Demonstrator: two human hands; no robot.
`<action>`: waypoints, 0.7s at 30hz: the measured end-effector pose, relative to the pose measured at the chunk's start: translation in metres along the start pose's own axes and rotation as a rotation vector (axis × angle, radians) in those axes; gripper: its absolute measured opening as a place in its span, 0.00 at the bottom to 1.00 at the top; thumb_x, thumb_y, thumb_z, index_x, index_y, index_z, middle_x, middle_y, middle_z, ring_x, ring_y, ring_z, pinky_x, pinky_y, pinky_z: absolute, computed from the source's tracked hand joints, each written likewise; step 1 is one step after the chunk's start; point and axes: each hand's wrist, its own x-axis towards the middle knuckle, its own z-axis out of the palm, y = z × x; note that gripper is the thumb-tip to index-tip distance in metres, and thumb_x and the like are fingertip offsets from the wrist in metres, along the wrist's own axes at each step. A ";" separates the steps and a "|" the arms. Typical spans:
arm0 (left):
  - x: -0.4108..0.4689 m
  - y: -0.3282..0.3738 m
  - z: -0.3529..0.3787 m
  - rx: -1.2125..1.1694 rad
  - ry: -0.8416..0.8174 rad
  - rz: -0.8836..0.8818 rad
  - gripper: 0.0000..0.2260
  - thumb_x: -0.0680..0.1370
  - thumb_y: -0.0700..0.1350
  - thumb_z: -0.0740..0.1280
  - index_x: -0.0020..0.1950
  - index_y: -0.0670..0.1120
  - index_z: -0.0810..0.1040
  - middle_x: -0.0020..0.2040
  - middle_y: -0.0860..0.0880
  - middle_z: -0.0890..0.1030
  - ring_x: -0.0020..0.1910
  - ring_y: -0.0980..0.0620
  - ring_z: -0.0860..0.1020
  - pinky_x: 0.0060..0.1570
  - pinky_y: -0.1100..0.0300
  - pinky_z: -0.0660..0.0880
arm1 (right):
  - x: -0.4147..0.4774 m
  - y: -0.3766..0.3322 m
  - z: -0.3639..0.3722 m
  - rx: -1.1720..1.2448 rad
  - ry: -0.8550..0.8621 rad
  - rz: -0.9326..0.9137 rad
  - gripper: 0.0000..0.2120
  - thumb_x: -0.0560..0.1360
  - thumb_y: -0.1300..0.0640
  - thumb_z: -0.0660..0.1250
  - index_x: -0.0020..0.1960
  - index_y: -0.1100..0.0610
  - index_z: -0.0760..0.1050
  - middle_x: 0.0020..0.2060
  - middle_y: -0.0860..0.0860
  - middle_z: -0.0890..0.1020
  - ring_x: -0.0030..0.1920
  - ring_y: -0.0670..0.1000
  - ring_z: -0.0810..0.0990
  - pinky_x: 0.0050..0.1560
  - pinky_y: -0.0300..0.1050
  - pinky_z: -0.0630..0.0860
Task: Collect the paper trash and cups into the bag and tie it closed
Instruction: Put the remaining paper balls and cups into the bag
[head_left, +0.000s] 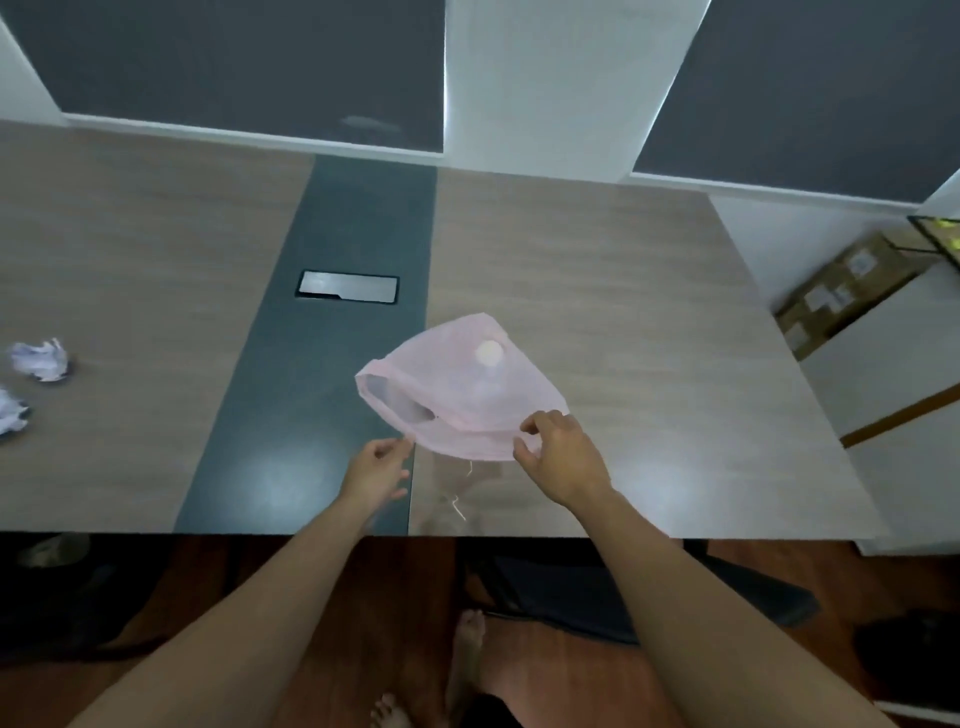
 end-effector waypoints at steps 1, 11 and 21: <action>0.004 0.003 0.001 -0.022 0.004 0.001 0.25 0.83 0.60 0.72 0.72 0.45 0.76 0.65 0.47 0.81 0.62 0.45 0.84 0.64 0.42 0.84 | 0.012 -0.008 0.002 -0.002 -0.005 -0.026 0.18 0.86 0.45 0.66 0.69 0.55 0.79 0.66 0.52 0.81 0.68 0.56 0.76 0.64 0.57 0.79; 0.033 0.023 -0.007 -0.034 0.034 -0.086 0.14 0.83 0.52 0.74 0.64 0.46 0.85 0.64 0.42 0.87 0.62 0.41 0.85 0.54 0.51 0.78 | 0.114 -0.078 0.037 -0.133 -0.251 -0.151 0.29 0.80 0.32 0.71 0.71 0.50 0.74 0.69 0.52 0.77 0.69 0.56 0.75 0.67 0.57 0.76; 0.061 0.020 -0.059 -0.431 0.211 -0.158 0.09 0.88 0.41 0.63 0.63 0.37 0.76 0.58 0.37 0.86 0.58 0.37 0.87 0.48 0.49 0.79 | 0.162 -0.122 0.078 0.216 -0.241 0.167 0.09 0.91 0.54 0.59 0.63 0.56 0.76 0.62 0.58 0.85 0.59 0.61 0.82 0.66 0.54 0.77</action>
